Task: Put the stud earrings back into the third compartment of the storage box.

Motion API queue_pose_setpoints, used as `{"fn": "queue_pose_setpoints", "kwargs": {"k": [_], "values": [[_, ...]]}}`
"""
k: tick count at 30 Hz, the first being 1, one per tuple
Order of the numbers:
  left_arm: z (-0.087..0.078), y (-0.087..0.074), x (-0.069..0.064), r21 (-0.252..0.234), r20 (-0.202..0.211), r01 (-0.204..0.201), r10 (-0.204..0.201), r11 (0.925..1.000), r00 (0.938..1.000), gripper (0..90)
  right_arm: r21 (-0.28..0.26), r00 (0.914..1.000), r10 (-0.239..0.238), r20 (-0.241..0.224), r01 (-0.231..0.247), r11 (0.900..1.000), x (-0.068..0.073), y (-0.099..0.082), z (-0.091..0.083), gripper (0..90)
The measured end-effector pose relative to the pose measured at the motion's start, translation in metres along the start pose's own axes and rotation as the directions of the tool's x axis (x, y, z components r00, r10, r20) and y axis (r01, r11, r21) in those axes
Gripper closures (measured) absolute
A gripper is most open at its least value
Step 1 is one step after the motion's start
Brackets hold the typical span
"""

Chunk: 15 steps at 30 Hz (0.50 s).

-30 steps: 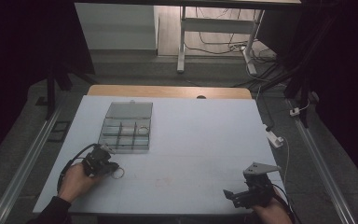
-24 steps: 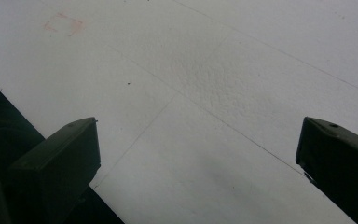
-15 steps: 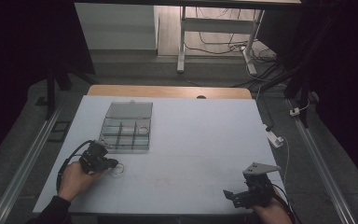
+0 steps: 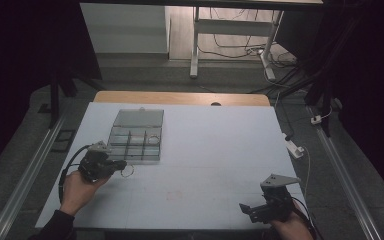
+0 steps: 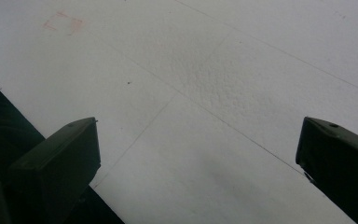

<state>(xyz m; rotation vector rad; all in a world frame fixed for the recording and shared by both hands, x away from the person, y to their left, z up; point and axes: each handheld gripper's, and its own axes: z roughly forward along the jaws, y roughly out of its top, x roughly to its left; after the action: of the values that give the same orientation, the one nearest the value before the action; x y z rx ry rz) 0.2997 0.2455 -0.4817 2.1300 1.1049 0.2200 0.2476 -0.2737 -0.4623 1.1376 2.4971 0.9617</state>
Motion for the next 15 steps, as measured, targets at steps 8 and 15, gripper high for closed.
{"fn": "queue_pose_setpoints", "kwargs": {"k": [8, 15], "values": [[-0.006, 0.006, 0.001, -0.054, 0.009, 0.003, -0.002, 0.9986, 1.0000, 86.3, 0.004, 1.0000, 0.001, 0.000, -0.001, 1.0000, 0.000, 0.000, 0.000, 0.2], [-0.009, 0.014, 0.003, -0.096, 0.021, 0.014, -0.012, 0.9953, 0.9997, 86.3, -0.005, 0.9998, 0.018, -0.004, -0.018, 0.9998, -0.002, 0.000, -0.001, 0.2]]}}
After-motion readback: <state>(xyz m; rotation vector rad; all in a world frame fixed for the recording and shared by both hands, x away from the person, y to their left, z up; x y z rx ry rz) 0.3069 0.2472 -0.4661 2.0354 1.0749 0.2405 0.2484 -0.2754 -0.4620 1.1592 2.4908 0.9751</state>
